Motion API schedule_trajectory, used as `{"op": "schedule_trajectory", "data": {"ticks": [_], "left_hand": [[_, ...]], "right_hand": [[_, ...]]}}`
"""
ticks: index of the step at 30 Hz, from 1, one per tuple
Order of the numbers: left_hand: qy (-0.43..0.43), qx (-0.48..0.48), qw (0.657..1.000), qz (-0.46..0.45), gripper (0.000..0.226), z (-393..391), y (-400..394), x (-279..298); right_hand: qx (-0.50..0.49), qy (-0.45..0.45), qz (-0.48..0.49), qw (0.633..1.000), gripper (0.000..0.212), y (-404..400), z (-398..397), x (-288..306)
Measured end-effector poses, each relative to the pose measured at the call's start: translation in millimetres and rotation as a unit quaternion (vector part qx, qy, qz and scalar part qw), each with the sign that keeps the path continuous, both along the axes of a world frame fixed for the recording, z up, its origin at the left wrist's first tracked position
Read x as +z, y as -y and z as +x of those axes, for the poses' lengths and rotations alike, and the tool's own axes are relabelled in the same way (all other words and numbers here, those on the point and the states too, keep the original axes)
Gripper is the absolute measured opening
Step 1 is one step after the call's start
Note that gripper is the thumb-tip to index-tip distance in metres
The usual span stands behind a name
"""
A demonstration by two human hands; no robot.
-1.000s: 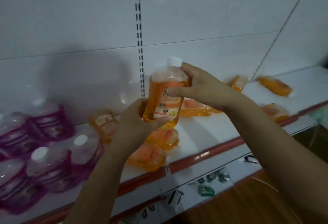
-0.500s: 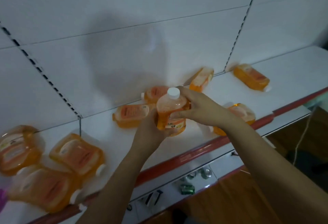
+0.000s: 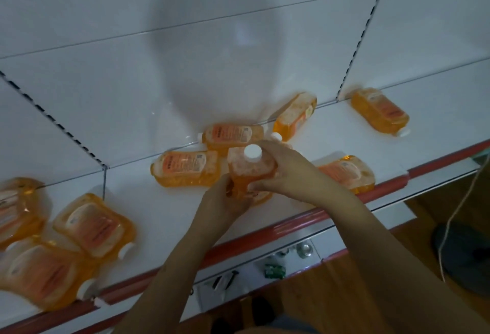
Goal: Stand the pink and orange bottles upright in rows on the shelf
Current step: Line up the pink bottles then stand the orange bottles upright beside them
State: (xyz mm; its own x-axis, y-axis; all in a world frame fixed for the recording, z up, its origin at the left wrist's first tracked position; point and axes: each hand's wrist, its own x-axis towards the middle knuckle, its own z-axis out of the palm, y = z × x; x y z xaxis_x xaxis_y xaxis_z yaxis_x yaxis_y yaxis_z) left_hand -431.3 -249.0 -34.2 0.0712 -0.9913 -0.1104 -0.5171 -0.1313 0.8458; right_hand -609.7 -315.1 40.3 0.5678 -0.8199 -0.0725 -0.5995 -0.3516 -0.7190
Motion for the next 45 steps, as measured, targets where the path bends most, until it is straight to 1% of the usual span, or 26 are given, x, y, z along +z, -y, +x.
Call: {"op": "schedule_trajectory", "data": {"ticks": [2,4,5,7,9,11,13,16,18,20,22,24,26,28,31,34,36,38,40,43,45], "left_hand": [[0.039,-0.002,0.999,-0.007,0.053,12.5,-8.0,-2.9],[0.071,0.008,0.997,-0.025,0.065,28.1,-20.2,0.5],[0.079,0.016,0.996,-0.038,0.065,36.2,-26.9,3.8],[0.098,0.038,0.992,-0.072,0.057,54.7,-40.7,12.0],[0.115,0.079,0.985,-0.098,0.045,76.4,-56.9,20.0],[0.129,0.131,0.976,-0.118,0.038,100.3,-77.0,25.6],[0.143,0.187,0.962,-0.137,0.035,124.9,-102.3,26.8],[0.178,0.264,0.940,-0.124,0.036,156.5,-146.8,23.5],[0.218,0.300,0.923,-0.098,0.039,171.2,-176.7,16.4],[0.263,0.315,0.909,-0.074,0.045,182.4,-203.4,7.0],[0.313,0.298,0.900,-0.059,0.057,191.6,-223.2,-2.8],[0.341,0.268,0.900,-0.052,0.066,198.2,-234.7,-11.9],[0.349,0.244,0.903,-0.058,0.073,200.0,-238.0,-17.2],[0.364,0.232,0.900,-0.063,0.076,199.7,-235.4,-21.9],[0.398,0.223,0.888,-0.056,0.076,199.7,-226.7,-29.2],[0.424,0.195,0.882,-0.068,0.066,200.8,-219.4,-36.5],[0.457,0.172,0.866,-0.110,0.054,202.1,-216.2,-43.9],[0.488,0.165,0.840,-0.170,0.040,203.2,-213.6,-54.2],[0.508,0.157,0.823,-0.200,0.036,203.1,-212.8,-62.6],[0.494,0.149,0.831,-0.206,0.039,200.5,-214.1,-62.3],[0.455,0.164,0.849,-0.214,0.040,199.4,-214.8,-51.0]], "right_hand": [[-0.008,-0.021,-0.023,0.999,0.097,-8.1,-0.4,17.8],[-0.027,-0.011,-0.062,0.998,0.099,-16.1,6.0,39.3],[-0.043,0.006,-0.094,0.995,0.096,-21.0,13.4,49.9],[-0.063,0.069,-0.168,0.981,0.085,-29.8,38.5,64.1],[-0.043,0.150,-0.215,0.964,0.068,-37.3,72.4,69.2],[-0.007,0.193,-0.223,0.956,0.057,-45.0,107.6,67.9],[0.039,0.200,-0.203,0.958,0.053,-54.0,142.2,62.5],[0.115,0.196,-0.161,0.960,0.050,-69.1,197.0,47.7],[0.176,0.179,-0.143,0.957,0.048,-78.7,236.4,32.2],[0.248,0.130,-0.118,0.953,0.048,-87.4,276.4,14.9],[0.316,0.052,-0.116,0.940,0.049,-94.3,315.4,-0.5],[0.368,-0.021,-0.129,0.920,0.052,-99.8,350.5,-14.9],[0.401,-0.100,-0.130,0.901,0.056,-104.6,380.2,-28.0],[0.412,-0.161,-0.133,0.887,0.061,-108.5,400.9,-39.4],[0.413,-0.181,-0.106,0.886,0.064,-112.2,417.0,-46.1],[0.413,-0.187,-0.083,0.887,0.066,-107.7,423.4,-45.6],[0.419,-0.188,-0.080,0.885,0.068,-104.4,424.5,-44.4],[0.426,-0.192,-0.088,0.880,0.069,-103.1,425.3,-44.8],[0.431,-0.199,-0.098,0.874,0.070,-103.0,425.8,-43.7],[0.439,-0.216,-0.089,0.868,0.066,-98.2,422.9,-40.2],[0.461,-0.213,-0.076,0.858,0.051,-91.6,416.4,-35.3]]}}
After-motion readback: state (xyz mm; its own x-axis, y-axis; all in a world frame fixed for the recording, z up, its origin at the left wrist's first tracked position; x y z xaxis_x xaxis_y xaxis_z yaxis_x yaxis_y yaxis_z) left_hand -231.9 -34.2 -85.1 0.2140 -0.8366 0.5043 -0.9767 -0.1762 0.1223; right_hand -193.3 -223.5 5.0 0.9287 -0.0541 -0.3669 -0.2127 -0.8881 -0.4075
